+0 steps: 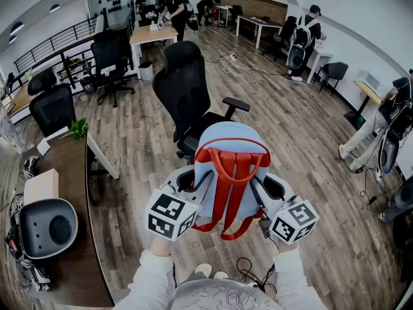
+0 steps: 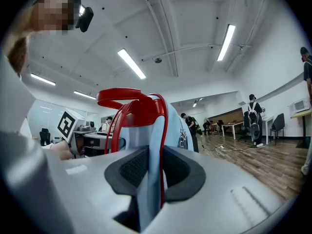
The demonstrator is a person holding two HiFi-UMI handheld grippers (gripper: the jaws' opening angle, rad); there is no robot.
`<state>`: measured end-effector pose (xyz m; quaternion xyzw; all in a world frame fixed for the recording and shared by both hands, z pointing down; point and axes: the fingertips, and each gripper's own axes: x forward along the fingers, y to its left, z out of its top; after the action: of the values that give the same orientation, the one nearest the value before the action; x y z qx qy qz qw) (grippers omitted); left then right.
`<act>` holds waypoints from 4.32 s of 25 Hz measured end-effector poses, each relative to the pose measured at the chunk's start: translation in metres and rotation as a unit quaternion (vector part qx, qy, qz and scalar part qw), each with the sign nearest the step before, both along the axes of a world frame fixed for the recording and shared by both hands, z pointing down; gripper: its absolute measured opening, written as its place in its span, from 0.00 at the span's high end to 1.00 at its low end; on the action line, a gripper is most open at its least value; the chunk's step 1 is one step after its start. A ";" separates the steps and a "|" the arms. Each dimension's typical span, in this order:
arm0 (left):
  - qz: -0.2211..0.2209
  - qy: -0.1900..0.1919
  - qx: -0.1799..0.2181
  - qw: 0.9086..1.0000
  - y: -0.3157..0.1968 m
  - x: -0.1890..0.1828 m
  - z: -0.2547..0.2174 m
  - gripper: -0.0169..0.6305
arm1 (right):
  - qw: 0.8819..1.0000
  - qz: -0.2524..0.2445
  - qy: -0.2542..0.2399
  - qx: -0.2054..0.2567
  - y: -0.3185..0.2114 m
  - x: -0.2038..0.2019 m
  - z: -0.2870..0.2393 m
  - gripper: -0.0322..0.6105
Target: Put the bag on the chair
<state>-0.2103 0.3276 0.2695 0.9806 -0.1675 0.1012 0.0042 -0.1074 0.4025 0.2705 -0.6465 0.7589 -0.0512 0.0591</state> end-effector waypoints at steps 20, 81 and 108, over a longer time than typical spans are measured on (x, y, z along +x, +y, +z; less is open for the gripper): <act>0.009 -0.003 -0.002 1.000 -0.031 -0.015 0.008 0.84 | 1.000 0.003 -0.003 0.000 -0.031 -0.016 0.009 0.81; -0.070 -0.026 -0.024 0.997 -0.339 0.208 0.041 0.84 | 0.998 -0.062 -0.019 -0.024 -0.354 0.218 0.045 0.81; -0.023 -0.044 -0.067 0.996 -0.582 0.287 0.094 0.84 | 0.997 -0.016 -0.032 -0.074 -0.588 0.292 0.095 0.81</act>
<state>0.0765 -0.2549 0.3636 0.9686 -0.1830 0.1553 0.0653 0.1847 -0.1860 0.3654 -0.6353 0.7607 -0.1286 0.0343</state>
